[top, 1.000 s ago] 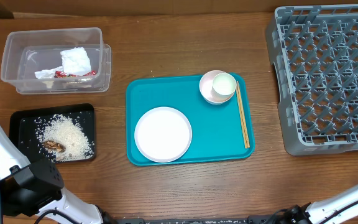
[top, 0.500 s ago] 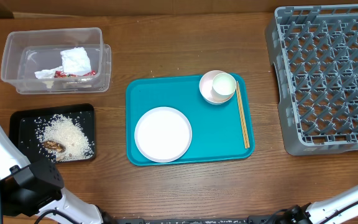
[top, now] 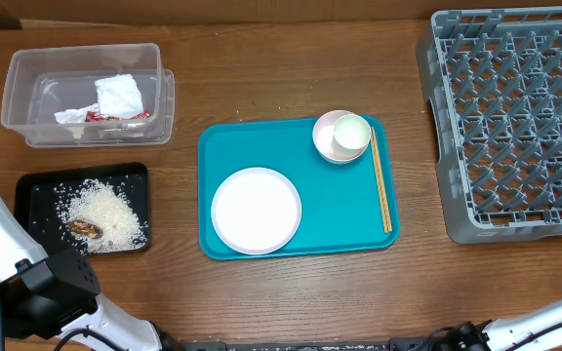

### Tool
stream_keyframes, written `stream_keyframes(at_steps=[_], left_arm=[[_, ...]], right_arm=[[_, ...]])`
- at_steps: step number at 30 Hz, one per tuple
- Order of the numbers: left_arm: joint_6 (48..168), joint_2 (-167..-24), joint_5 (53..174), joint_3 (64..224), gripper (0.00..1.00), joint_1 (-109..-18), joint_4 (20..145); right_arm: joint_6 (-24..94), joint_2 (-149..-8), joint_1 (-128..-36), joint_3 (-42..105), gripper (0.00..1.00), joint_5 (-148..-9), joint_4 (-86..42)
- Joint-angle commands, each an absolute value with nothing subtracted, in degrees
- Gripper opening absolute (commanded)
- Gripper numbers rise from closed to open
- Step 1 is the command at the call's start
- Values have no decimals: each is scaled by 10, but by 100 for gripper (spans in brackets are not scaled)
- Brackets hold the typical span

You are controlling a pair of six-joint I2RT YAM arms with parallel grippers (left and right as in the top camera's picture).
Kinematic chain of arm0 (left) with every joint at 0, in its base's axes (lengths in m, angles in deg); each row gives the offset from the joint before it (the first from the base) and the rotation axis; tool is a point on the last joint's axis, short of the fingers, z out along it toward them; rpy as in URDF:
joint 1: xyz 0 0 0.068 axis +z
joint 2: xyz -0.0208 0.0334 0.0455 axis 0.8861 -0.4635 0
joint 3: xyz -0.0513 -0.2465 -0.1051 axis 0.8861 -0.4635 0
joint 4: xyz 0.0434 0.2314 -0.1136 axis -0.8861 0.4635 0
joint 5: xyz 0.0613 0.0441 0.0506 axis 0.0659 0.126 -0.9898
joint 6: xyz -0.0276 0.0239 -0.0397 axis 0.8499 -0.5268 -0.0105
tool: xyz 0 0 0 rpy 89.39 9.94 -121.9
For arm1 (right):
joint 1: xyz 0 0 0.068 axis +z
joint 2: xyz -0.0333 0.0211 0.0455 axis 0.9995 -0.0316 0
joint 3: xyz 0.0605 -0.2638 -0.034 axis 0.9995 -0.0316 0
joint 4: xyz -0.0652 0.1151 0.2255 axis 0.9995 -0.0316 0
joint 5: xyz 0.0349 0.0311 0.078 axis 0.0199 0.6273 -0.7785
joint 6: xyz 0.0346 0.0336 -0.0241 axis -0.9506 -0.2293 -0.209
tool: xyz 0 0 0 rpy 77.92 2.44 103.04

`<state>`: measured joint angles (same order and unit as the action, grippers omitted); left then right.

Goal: Sort waste into correct bins and load items into the dishwasher
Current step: 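Lower the white bowl into the grey dish rack and open the right gripper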

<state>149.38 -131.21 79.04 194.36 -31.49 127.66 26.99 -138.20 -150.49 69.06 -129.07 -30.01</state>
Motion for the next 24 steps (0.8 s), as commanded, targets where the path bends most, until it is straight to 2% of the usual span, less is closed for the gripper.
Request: stream_keyframes(at_steps=[1,4,10,14,15,16,17,20,21,24], left_arm=[[1500,-1315,779,1943,100,-313,1278],[1500,-1315,779,1943,100,-313,1278],[1500,-1315,779,1943,100,-313,1278],[1500,-1315,779,1943,100,-313,1278],[1500,-1315,779,1943,100,-313,1278],[1500,-1315,779,1943,100,-313,1278],[1500,-1315,779,1943,100,-313,1278],[1500,-1315,779,1943,100,-313,1278],[1500,-1315,779,1943,100,-313,1278],[1500,-1315,779,1943,100,-313,1278]], right_arm=[[277,-1317,-1516,692,23,-1210,-314],[256,-1277,-1523,692,27,-1176,-330],[141,-1183,-1532,692,27,-1040,-392],[146,-1133,-1519,692,29,-989,-384],[158,-1129,-1510,692,35,-989,-375],[168,-1128,-1500,692,36,-988,-367],[180,-1130,-1486,692,35,-987,-362],[191,-1145,-1437,691,8,-931,-363],[192,-1151,-1423,691,5,-908,-363],[192,-1177,-1378,691,4,-804,-363]])
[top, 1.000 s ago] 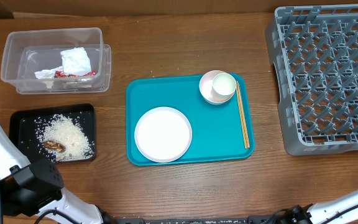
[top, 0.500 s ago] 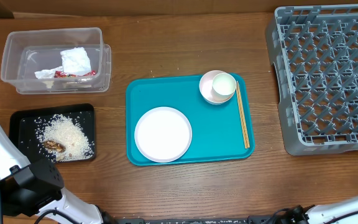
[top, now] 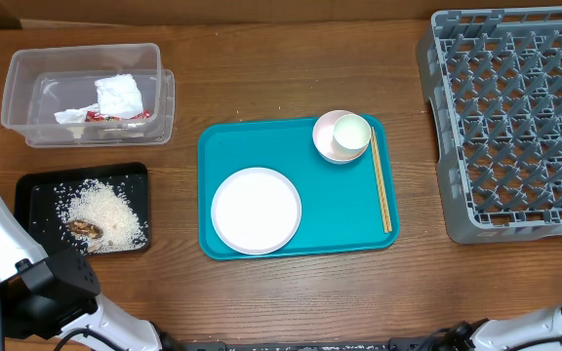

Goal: Sort waste into correct bins and load items into the dishwasher
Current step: 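Lower the white bowl into the grey dish rack and open the right gripper, then move the right gripper back over the pink bowl on the teal tray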

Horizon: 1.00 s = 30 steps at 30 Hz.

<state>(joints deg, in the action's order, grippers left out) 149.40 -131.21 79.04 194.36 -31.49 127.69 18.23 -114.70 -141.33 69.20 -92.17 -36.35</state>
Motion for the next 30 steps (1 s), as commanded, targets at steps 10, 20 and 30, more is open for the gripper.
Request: stream_keyframes(at_steps=[10,20,30], left_arm=[[1500,-1315,779,1943,100,-313,1278],[1500,-1315,779,1943,100,-313,1278],[1500,-1315,779,1943,100,-313,1278]], right_arm=[[267,-1288,-1305,691,4,-628,-322],[267,-1309,-1325,691,4,-592,-351],[267,-1309,-1334,691,4,-594,-399]])
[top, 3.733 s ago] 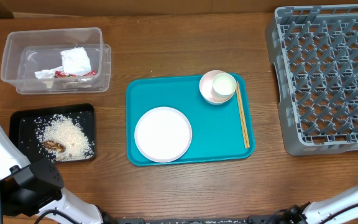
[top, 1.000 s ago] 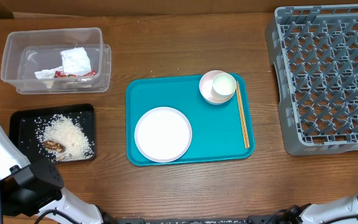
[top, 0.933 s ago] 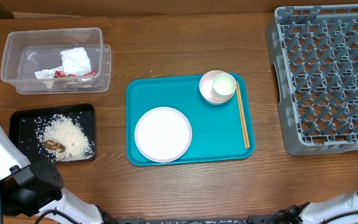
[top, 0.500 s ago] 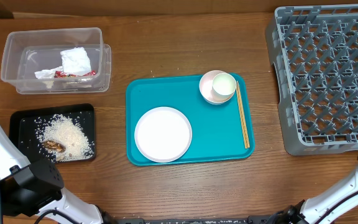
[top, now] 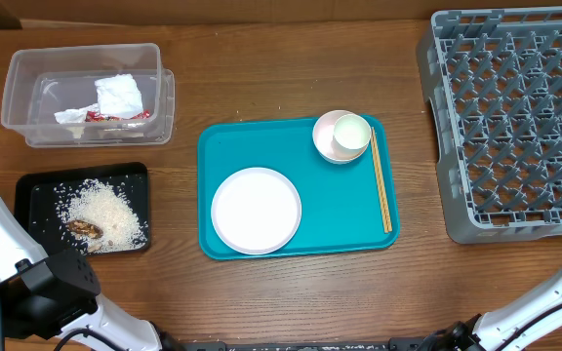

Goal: Sort waste into correct bins and load items into the dishwasher
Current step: 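Move the right gripper back over the pink bowl on the teal tray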

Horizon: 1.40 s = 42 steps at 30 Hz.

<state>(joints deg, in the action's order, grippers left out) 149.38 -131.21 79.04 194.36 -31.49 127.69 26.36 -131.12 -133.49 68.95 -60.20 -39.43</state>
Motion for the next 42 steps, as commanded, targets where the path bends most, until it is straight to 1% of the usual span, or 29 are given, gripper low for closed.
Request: stream_keyframes(at_steps=[1,3,7,11,15,17,18,19,20,24,25,27,29,31,36,39,42], left_arm=[[1500,-1315,779,1943,100,-313,1278],[1500,-1315,779,1943,100,-313,1278],[1500,-1315,779,1943,100,-313,1278],[1500,-1315,779,1943,100,-313,1278],[1500,-1315,779,1943,100,-313,1278],[1500,-1315,779,1943,100,-313,1278],[1500,-1315,779,1943,100,-313,1278],[1500,-1315,779,1943,100,-313,1278],[1500,-1315,779,1943,100,-313,1278],[1500,-1315,779,1943,100,-313,1278],[1500,-1315,779,1943,100,-313,1278],[1500,-1315,779,1943,100,-313,1278],[1500,-1315,779,1943,100,-313,1278],[1500,-1315,779,1943,100,-313,1278],[1500,-1315,779,1943,100,-313,1278],[1500,-1315,779,1943,100,-313,1278],[1500,-1315,779,1943,100,-313,1278]], right_arm=[[267,-1309,-1334,691,4,-593,-407],[259,-1309,-1334,692,4,-576,-428],[205,-1302,-1334,692,4,-512,-474],[166,-1266,-1334,692,4,-508,-487],[124,-1211,-1332,692,4,-564,-496],[123,-1186,-1332,692,4,-664,-490],[123,-1177,-1332,692,24,-716,-487],[123,-1168,-1332,692,74,-790,-482],[123,-1162,-1332,692,100,-855,-480],[168,-1155,-1327,692,100,-1113,-511],[190,-1155,-1319,692,100,-1161,-523],[237,-1155,-1296,692,100,-1197,-549],[281,-1155,-1263,692,97,-1192,-584],[321,-1155,-1218,692,97,-1166,-622],[342,-1155,-1101,692,98,-1089,-673],[341,-1155,-1018,692,98,-1003,-678],[330,-1158,-924,692,99,-875,-677]])
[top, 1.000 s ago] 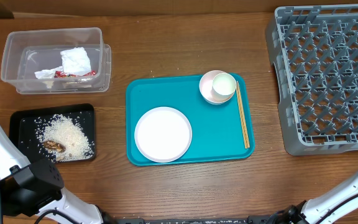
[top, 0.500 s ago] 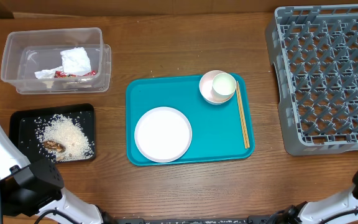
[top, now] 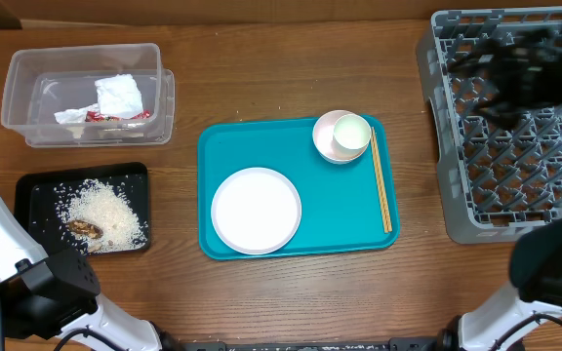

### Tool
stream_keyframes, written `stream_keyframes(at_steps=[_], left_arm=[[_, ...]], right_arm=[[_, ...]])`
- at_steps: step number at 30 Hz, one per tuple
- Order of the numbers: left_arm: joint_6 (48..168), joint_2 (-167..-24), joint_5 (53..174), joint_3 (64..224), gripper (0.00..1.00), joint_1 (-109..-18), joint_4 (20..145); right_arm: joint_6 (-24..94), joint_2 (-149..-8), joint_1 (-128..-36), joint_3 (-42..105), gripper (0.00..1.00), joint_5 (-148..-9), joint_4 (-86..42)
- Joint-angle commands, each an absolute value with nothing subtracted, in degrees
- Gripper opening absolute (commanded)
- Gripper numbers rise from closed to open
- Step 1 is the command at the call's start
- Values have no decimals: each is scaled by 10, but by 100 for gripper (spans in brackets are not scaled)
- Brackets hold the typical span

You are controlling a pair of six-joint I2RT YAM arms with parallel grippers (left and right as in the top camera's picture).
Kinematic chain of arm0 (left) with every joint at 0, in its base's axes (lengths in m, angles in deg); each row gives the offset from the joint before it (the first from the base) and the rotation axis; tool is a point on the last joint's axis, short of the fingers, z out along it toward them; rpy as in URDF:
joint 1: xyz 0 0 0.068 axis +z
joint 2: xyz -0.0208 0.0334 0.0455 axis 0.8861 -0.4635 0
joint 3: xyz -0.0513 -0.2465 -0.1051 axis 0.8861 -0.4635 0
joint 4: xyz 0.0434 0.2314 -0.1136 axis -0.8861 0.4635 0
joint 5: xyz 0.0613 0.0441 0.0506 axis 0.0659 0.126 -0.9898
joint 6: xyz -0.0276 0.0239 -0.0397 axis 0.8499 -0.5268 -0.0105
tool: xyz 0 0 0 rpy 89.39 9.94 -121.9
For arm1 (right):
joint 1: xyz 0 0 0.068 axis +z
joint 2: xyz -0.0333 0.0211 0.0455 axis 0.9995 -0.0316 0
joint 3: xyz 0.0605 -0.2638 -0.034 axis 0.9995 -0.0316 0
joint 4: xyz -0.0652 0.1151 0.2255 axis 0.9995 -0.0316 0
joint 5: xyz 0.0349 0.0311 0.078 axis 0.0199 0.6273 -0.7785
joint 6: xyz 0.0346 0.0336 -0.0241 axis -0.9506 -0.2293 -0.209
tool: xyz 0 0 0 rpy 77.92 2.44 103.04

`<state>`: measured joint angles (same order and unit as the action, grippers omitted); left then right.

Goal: Sort waste into correct bins and load items into the dishwasher
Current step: 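Move the right gripper back over the pink bowl on the teal tray, then grasp the white cup inside the pink bowl with the right gripper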

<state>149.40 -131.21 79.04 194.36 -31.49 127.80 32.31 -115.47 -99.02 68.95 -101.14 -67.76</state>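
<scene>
A teal tray (top: 301, 146) lies mid-table. On it are a white plate (top: 256, 210), a pink bowl (top: 328, 130) with a white cup (top: 350, 131) inside, and a pair of chopsticks (top: 382, 180) along its right side. The grey dishwasher rack (top: 486, 210) stands at the right. My right arm reaches over the rack, and its gripper (top: 501, 73) is a dark motion-blurred shape, so its jaws cannot be read. My left arm runs up the left edge, where only a dark part of the left gripper shows.
A clear plastic bin (top: 27, 73) at the back left holds a crumpled tissue (top: 118, 95) and a red wrapper. In front of it a black tray (top: 37, 190) holds spilled rice (top: 100, 210) and a brown scrap. Bare wooden table surrounds the teal tray.
My right arm was low at the right edge below the rack. It now stands over the rack's back half, blurred. The tray items, the bins and my left arm have not moved.
At first only a white link of my right arm showed at the bottom right. Then a dark part of it appeared in the bottom right corner, then higher at the right edge. It now hangs over the rack. Everything on the table has stayed in place.
</scene>
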Motion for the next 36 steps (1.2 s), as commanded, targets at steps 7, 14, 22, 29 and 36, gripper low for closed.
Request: stream_keyframes(at_steps=[7,14,22,29,36], left_arm=[[1500,-1315,779,1943,100,-313,1278],[1500,-1315,779,1943,100,-313,1278],[1500,-1315,779,1943,100,-313,1278],[1500,-1315,779,1943,100,-313,1278],[1500,-1315,779,1943,100,-313,1278]], right_arm=[[240,-1192,-743,692,100,-697,-665],[214,-1249,-642,692,99,-652,-635],[215,-1291,-609,692,59,-611,-604],[215,-1321,-609,691,51,-611,-593],[215,-1332,-609,691,45,-603,-580]])
